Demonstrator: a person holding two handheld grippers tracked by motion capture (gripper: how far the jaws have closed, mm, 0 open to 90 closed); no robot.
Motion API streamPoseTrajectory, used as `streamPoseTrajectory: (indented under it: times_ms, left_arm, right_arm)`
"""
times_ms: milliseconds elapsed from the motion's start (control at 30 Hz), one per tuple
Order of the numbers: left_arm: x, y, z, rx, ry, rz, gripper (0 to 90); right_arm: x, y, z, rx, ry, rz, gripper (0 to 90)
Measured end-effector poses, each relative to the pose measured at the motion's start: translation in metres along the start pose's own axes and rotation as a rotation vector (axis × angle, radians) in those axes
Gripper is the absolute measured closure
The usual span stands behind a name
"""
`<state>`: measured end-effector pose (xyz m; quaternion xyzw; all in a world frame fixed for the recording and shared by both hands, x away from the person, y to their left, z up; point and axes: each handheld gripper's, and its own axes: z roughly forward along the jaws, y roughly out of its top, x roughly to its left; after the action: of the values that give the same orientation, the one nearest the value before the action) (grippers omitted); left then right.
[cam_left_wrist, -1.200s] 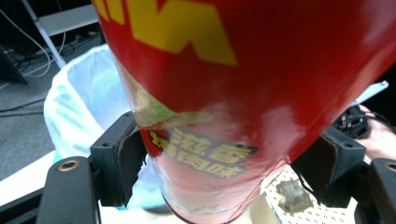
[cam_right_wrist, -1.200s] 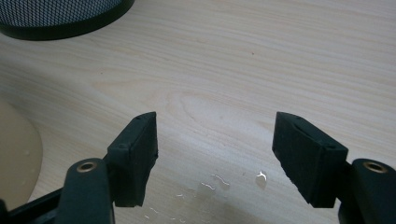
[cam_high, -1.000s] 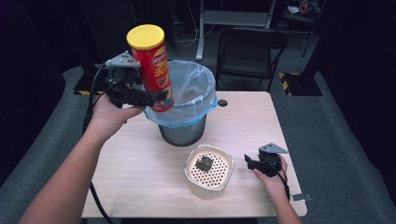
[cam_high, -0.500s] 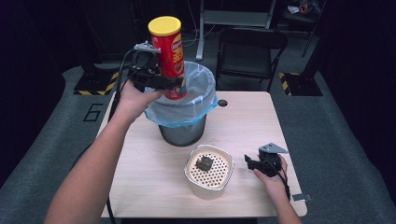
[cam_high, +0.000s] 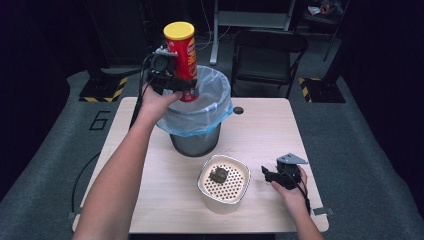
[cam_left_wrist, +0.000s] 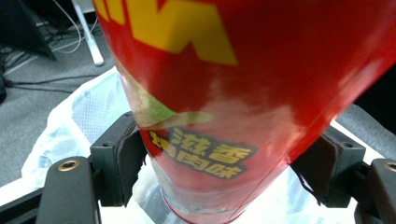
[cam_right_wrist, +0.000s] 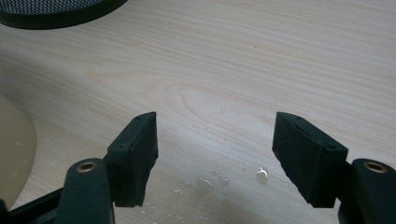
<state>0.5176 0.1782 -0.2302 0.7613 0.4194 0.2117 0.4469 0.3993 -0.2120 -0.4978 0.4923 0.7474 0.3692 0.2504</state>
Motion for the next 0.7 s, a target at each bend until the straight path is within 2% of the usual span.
streamPoseTrajectory:
  times_ms: [33,167,467,500,700]
  left_arm:
    - [0.005,-0.002,0.006,0.021,-0.011,-0.013,23.5]
    - [0.011,-0.005,0.013,0.074,-0.008,-0.007,23.4]
    - [0.02,-0.009,0.025,0.123,-0.007,-0.037,23.3]
    - [0.021,-0.009,0.026,0.135,-0.008,-0.028,23.3]
    - [0.023,-0.014,0.035,0.154,-0.009,-0.047,23.2]
  right_arm:
    - [0.0,0.0,0.0,-0.004,0.008,0.006,30.7]
    - [0.001,0.0,0.0,-0.002,0.009,0.01,30.7]
    - [0.002,0.0,0.001,0.009,0.02,0.008,30.7]
    - [0.002,0.0,0.001,0.009,0.021,0.008,30.7]
    - [0.002,0.0,0.002,0.008,0.023,-0.002,30.7]
